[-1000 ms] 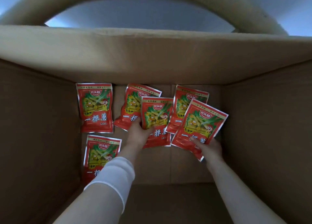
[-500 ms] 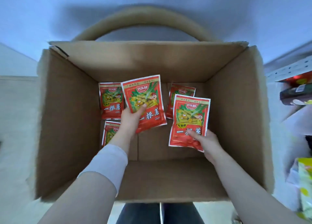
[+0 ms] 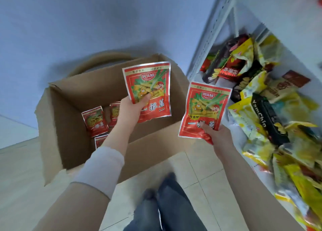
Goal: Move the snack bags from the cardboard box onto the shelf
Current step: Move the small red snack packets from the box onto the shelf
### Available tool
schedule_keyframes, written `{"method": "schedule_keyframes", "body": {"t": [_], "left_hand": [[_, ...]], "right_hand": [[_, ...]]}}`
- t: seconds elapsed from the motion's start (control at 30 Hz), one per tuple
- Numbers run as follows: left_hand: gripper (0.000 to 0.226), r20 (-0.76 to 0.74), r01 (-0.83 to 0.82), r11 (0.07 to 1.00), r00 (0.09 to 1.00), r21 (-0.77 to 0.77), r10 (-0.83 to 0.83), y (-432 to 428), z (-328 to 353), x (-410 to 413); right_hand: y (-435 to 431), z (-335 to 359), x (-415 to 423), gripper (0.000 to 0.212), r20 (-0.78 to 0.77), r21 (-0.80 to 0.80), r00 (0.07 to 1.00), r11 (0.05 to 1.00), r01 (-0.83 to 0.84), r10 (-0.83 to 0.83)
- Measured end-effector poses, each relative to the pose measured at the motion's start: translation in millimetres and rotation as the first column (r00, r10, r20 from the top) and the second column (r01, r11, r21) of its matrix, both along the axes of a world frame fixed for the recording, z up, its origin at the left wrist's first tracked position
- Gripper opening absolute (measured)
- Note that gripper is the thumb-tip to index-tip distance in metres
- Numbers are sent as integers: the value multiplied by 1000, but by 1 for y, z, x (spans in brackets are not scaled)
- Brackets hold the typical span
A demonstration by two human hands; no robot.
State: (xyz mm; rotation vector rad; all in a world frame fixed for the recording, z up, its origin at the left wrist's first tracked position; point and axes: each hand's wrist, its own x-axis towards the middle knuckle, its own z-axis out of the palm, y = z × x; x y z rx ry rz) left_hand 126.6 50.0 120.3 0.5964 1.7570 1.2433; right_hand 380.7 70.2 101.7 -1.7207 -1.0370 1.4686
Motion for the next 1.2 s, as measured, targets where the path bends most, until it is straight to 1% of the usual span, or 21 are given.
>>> {"method": "schedule_keyframes", "body": {"t": [0.07, 0.17, 0.27, 0.33, 0.4, 0.5, 0.57, 0.63, 0.7, 0.77, 0.9, 0.93, 1.0, 1.07, 1.13, 1.2], "left_hand": [[18, -16, 82, 996, 997, 29, -82, -6, 21, 36], [16, -28, 212, 972, 977, 100, -210, -14, 50, 96], [15, -46, 327, 929, 945, 171, -324, -22, 77, 167], [16, -78, 414, 886, 910, 208, -407, -30, 94, 221], [15, -122, 499, 826, 866, 262, -484, -40, 111, 284], [21, -186, 609, 708, 789, 358, -585, -64, 134, 388], [12, -210, 685, 626, 719, 373, -662, -79, 149, 463], [10, -226, 748, 549, 648, 373, -728, -94, 161, 533], [10, -244, 811, 449, 554, 376, -796, -109, 171, 601], [10, -251, 850, 365, 474, 379, -844, -122, 177, 664], [11, -253, 892, 229, 343, 389, -905, -139, 186, 772], [13, -249, 895, 207, 322, 396, -913, -141, 186, 797], [24, -245, 892, 185, 304, 412, -920, -138, 187, 845], [34, -272, 906, 159, 279, 393, -921, -128, 189, 890], [31, -302, 919, 121, 244, 375, -922, -114, 191, 933], [26, -299, 922, 113, 233, 370, -925, -99, 194, 972]], "right_hand": [[-24, 21, 40, 41, 12, 32, 995, 995, 96, -97], [-56, 53, 102, 26, 27, 104, 976, 971, 213, -217], [-91, 79, 172, 23, 36, 167, 939, 929, 330, -341], [-117, 95, 223, 18, 41, 207, 917, 902, 380, -396], [-144, 111, 281, 18, 14, 247, 887, 861, 445, -462], [-191, 134, 374, 18, 5, 292, 831, 795, 531, -556], [-225, 151, 437, 17, -10, 343, 775, 726, 596, -632], [-256, 163, 494, 17, -18, 382, 717, 658, 649, -697], [-285, 175, 547, 18, -19, 397, 655, 596, 698, -755], [-308, 180, 594, 19, -31, 399, 595, 536, 744, -803], [-337, 186, 672, 18, -30, 422, 464, 409, 809, -886], [-340, 186, 690, 18, -31, 433, 437, 383, 816, -899], [-339, 186, 725, 17, -27, 454, 396, 342, 823, -918], [-332, 185, 760, 17, -17, 461, 364, 316, 830, -931], [-320, 185, 795, 17, -12, 459, 338, 295, 838, -941], [-306, 184, 829, 15, -21, 451, 317, 274, 850, -948]]}}
